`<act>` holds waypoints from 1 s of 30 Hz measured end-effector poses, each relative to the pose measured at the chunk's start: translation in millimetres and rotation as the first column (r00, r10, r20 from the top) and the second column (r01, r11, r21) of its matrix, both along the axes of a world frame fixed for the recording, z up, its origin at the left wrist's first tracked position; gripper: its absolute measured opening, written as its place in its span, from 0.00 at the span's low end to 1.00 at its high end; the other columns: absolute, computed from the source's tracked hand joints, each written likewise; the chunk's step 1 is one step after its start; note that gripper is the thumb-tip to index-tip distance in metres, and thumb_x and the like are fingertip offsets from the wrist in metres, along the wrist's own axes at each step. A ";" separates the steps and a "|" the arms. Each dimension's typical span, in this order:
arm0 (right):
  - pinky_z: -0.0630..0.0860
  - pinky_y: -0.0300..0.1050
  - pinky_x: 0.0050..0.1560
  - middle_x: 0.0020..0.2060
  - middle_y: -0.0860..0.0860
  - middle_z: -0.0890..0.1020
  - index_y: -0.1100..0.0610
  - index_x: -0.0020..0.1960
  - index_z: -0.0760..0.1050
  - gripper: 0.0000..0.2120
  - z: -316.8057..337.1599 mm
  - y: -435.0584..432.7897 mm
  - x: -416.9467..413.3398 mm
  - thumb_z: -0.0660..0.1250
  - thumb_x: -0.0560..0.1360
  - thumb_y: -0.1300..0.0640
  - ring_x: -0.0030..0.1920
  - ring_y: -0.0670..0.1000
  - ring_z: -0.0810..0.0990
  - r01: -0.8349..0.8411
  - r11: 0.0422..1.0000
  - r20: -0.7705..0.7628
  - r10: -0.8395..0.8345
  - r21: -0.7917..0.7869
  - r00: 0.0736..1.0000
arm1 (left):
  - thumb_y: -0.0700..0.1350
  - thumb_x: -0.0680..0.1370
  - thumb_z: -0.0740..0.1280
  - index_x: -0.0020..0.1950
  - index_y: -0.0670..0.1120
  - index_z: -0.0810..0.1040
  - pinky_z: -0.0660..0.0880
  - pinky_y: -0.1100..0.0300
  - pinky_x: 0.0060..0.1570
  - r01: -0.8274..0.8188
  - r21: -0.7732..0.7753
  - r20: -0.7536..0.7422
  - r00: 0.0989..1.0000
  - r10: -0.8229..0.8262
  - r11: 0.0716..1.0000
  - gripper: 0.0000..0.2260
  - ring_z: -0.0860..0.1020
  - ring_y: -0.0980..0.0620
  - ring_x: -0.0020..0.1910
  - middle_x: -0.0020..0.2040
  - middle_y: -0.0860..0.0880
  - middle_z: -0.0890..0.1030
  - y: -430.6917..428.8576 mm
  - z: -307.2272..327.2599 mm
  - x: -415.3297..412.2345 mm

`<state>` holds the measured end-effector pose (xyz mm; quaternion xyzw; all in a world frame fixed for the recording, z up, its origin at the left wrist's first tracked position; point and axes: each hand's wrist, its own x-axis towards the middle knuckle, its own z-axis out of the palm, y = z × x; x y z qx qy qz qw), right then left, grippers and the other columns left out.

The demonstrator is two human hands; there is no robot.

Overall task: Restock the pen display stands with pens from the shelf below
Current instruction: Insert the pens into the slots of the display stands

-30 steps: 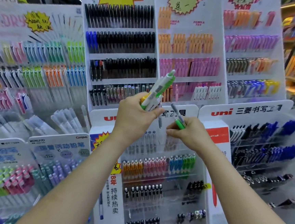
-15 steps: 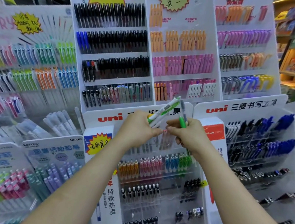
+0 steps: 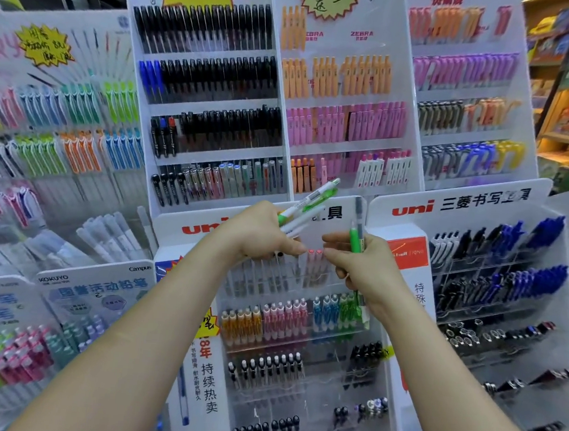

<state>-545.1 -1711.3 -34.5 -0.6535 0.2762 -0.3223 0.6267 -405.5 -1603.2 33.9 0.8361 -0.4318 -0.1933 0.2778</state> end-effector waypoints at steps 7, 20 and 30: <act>0.68 0.32 0.24 0.44 0.55 0.84 0.60 0.52 0.80 0.09 -1.1 -1.3 1.9 0.72 0.73 0.68 0.25 0.40 0.74 0.000 1.000 0.035 0.000 0.003 0.999 | 0.46 0.71 0.76 0.40 0.41 0.76 0.66 0.59 0.28 0.009 0.049 0.011 1.000 -0.010 0.999 0.12 0.66 0.49 0.23 0.26 0.47 0.69 -3.0 7.6 -2.2; 0.69 0.30 0.31 0.38 0.47 0.81 0.55 0.51 0.81 0.09 -1.0 4.1 3.4 0.73 0.72 0.64 0.27 0.36 0.74 0.032 0.987 0.064 -0.022 -0.159 0.998 | 0.46 0.73 0.74 0.39 0.42 0.71 0.65 0.58 0.29 -0.061 -0.030 -0.040 0.997 0.059 0.998 0.14 0.65 0.49 0.24 0.26 0.47 0.68 3.6 3.8 -0.4; 0.80 0.46 0.47 0.44 0.48 0.84 0.52 0.54 0.82 0.09 1.0 20.3 21.1 0.73 0.74 0.58 0.43 0.48 0.83 -0.044 0.923 -0.131 -0.007 -0.382 0.991 | 0.45 0.72 0.75 0.43 0.40 0.79 0.67 0.58 0.30 -0.091 -0.116 0.087 0.991 0.101 0.989 0.09 0.69 0.48 0.26 0.30 0.45 0.73 14.9 -5.2 1.5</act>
